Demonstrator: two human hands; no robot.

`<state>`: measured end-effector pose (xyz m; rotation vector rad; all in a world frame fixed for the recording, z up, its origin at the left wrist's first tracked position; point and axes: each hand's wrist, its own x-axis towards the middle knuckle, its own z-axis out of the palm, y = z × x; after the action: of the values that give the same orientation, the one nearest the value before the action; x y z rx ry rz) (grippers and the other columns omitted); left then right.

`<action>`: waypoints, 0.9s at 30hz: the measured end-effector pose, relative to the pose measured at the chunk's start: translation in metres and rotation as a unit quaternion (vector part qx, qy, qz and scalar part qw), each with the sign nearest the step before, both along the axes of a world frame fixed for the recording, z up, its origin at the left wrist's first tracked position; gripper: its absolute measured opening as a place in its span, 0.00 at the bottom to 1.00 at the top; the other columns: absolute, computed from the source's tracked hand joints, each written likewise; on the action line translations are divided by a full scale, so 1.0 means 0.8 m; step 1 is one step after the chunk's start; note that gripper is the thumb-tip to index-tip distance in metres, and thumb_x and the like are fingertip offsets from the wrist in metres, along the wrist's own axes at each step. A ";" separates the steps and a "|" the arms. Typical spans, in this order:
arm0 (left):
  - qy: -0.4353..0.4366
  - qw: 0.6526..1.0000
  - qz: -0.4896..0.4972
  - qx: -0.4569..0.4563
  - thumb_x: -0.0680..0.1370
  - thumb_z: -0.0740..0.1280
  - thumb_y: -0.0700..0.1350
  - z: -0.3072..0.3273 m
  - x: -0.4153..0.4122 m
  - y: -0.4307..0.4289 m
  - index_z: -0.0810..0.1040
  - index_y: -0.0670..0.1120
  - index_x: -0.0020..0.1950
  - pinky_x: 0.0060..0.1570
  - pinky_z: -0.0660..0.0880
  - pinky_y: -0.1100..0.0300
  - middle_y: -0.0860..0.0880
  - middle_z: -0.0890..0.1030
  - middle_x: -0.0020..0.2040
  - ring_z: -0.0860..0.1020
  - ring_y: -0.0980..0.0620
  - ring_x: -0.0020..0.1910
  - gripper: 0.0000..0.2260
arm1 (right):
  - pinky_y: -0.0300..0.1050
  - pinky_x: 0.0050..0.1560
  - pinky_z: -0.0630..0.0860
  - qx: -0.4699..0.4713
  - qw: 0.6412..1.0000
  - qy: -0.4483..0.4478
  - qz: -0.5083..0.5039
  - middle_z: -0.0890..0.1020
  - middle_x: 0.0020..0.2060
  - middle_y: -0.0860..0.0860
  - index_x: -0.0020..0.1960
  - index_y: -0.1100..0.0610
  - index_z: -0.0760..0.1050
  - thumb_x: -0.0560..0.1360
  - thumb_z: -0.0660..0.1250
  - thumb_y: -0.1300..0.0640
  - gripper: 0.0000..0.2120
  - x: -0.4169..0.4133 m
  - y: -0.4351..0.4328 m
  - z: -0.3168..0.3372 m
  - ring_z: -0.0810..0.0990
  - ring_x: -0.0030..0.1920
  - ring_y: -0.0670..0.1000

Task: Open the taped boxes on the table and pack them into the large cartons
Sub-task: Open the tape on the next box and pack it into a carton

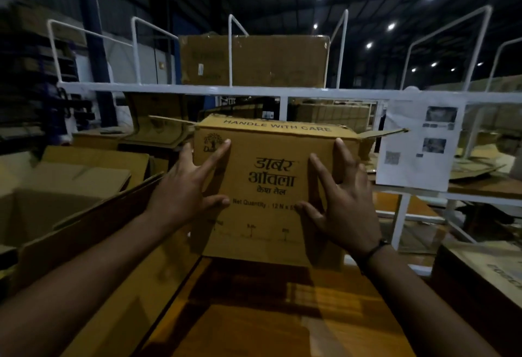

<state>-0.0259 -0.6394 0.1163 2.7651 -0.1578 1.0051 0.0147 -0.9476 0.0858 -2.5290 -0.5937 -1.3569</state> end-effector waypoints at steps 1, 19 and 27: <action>-0.004 1.000 0.005 0.004 0.69 0.77 0.62 0.014 -0.001 0.003 0.37 0.74 0.77 0.67 0.70 0.34 0.39 0.44 0.83 0.58 0.33 0.79 0.54 | 0.72 0.67 0.67 -0.008 1.000 0.003 -0.003 0.44 0.82 0.56 0.81 0.44 0.56 0.67 0.74 0.34 0.48 0.001 0.004 0.013 0.58 0.74 0.73; -0.100 0.992 0.023 0.071 0.67 0.78 0.61 0.174 -0.046 0.225 0.42 0.72 0.79 0.59 0.76 0.32 0.42 0.48 0.83 0.66 0.32 0.74 0.54 | 0.76 0.66 0.67 0.014 0.997 -0.066 0.025 0.42 0.81 0.55 0.81 0.44 0.55 0.67 0.68 0.29 0.48 -0.012 0.220 0.149 0.55 0.75 0.74; -0.110 0.989 0.055 0.078 0.67 0.78 0.61 0.185 -0.084 0.404 0.43 0.74 0.79 0.59 0.76 0.30 0.42 0.48 0.83 0.63 0.31 0.76 0.53 | 0.75 0.63 0.70 0.045 0.995 -0.059 0.062 0.44 0.82 0.53 0.80 0.43 0.57 0.67 0.63 0.27 0.46 -0.029 0.404 0.152 0.58 0.74 0.72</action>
<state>-0.0932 -0.3163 0.2642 2.8215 -0.1226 1.3818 -0.0085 -0.6248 0.2073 -2.3143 -0.6830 -1.4614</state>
